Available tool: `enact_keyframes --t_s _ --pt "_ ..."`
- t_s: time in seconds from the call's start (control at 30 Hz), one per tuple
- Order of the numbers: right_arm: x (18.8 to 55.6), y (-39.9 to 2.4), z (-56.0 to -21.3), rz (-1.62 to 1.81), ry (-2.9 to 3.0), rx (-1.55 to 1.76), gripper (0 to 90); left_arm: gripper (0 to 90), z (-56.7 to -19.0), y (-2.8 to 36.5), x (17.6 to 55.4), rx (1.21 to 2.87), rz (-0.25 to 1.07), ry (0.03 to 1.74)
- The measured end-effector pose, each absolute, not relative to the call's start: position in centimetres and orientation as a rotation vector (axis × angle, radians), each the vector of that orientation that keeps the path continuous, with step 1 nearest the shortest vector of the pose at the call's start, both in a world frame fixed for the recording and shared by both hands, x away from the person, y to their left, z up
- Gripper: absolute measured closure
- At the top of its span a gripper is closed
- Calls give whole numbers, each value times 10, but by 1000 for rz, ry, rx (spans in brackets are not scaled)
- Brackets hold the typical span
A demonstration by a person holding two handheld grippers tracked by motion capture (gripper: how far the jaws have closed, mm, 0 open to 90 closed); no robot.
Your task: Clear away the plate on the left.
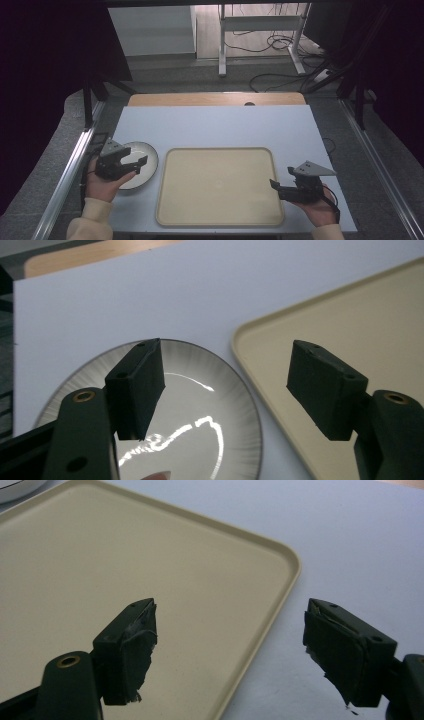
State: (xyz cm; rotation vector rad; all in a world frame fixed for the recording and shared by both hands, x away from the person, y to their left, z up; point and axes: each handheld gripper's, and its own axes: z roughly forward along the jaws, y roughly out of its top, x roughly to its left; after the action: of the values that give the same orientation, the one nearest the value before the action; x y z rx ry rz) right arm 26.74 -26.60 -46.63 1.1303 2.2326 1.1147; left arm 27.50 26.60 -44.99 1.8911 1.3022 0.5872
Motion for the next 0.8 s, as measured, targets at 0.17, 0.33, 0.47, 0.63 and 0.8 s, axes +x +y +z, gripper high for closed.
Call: enact_keyframes --t_s 0.17,0.33,0.47,0.63,0.8 --pt "270 -264 -469 1101 2241 1127 225 305 -452 281 288 1884 612 1347" --pt "269 -263 -472 1061 2250 1115 227 307 -455 296 302 1884 630 1363" --pt "271 -262 -472 1059 2246 1115 228 308 -456 304 304 1876 638 1367" --pt "271 -261 -473 1036 2248 1112 230 308 -462 311 305 1910 650 1388" --pt "271 -258 -475 1027 2256 1102 230 309 -467 317 308 1907 657 1406"
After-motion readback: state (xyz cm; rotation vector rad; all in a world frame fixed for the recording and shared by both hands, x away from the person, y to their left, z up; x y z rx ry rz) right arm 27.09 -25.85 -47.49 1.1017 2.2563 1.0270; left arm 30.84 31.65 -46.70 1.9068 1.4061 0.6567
